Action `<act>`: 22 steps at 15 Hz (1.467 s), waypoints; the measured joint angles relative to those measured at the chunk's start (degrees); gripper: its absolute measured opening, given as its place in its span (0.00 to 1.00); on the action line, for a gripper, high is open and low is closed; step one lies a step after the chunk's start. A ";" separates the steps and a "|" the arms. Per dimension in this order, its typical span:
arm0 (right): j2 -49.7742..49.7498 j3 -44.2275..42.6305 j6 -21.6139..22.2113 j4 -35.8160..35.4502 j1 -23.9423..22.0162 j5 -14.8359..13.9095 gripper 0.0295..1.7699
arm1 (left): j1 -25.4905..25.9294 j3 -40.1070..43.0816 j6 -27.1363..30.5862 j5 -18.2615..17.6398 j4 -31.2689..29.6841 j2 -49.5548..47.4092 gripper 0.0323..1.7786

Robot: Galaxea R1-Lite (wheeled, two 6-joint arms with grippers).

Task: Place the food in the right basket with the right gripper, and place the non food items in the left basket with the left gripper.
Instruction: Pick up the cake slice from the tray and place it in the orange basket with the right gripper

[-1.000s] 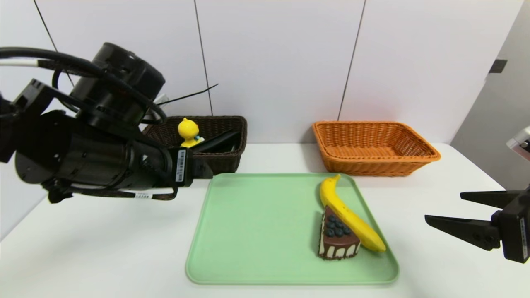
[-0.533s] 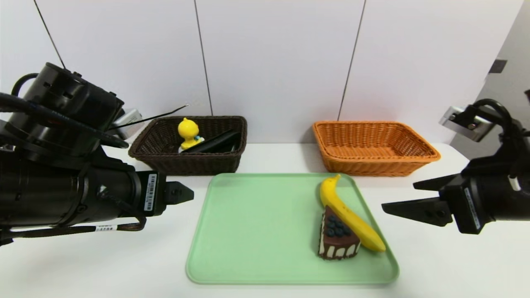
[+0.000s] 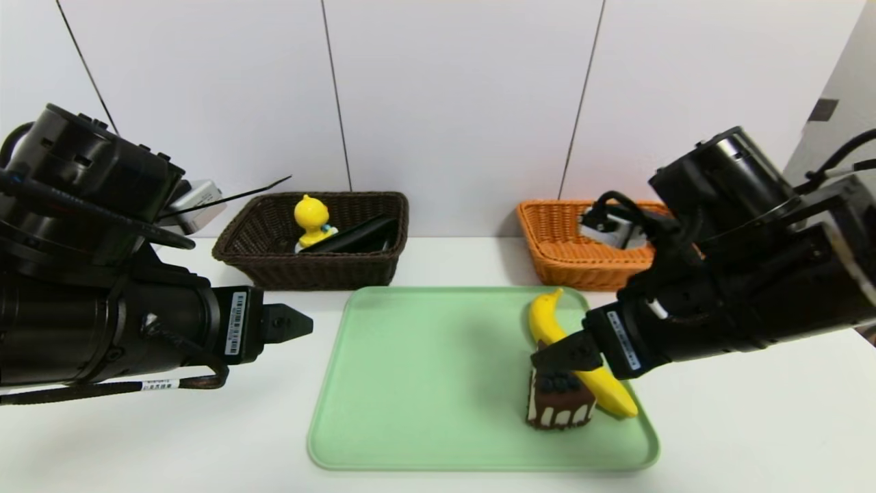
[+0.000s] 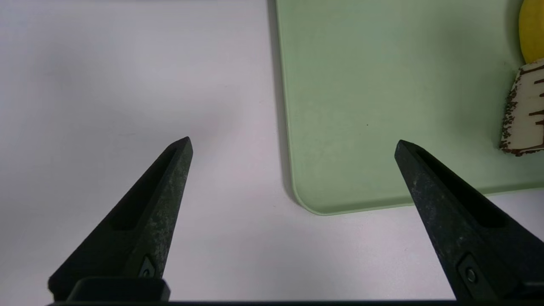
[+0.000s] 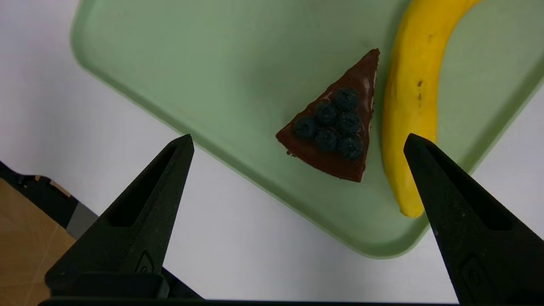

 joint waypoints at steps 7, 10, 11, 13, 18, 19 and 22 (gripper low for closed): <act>6.47 -0.28 0.38 0.00 2.26 -2.51 0.97 | 0.01 0.20 0.00 -0.04 -0.04 -0.06 0.95; 7.72 0.00 0.09 0.00 2.50 -2.51 0.97 | 0.01 0.24 -0.02 -0.09 -0.04 -0.06 0.95; 8.05 0.06 0.05 0.00 2.56 -2.54 0.97 | 0.01 0.24 -0.05 -0.09 -0.04 -0.04 0.95; 8.77 0.13 -0.01 0.00 2.69 -2.68 0.97 | 0.01 0.24 -0.09 -0.11 -0.04 0.02 0.95; 10.36 0.15 -0.23 -0.06 2.76 -2.88 0.97 | 0.00 0.55 -0.18 -0.11 -0.09 0.05 0.95; 10.64 0.17 -0.26 -0.09 2.76 -2.95 0.97 | 0.00 0.63 -0.24 -0.09 -0.13 0.05 0.95; 11.19 0.48 -1.16 -0.17 2.73 -3.69 0.96 | 0.00 1.18 -0.27 -0.09 -0.77 0.05 0.95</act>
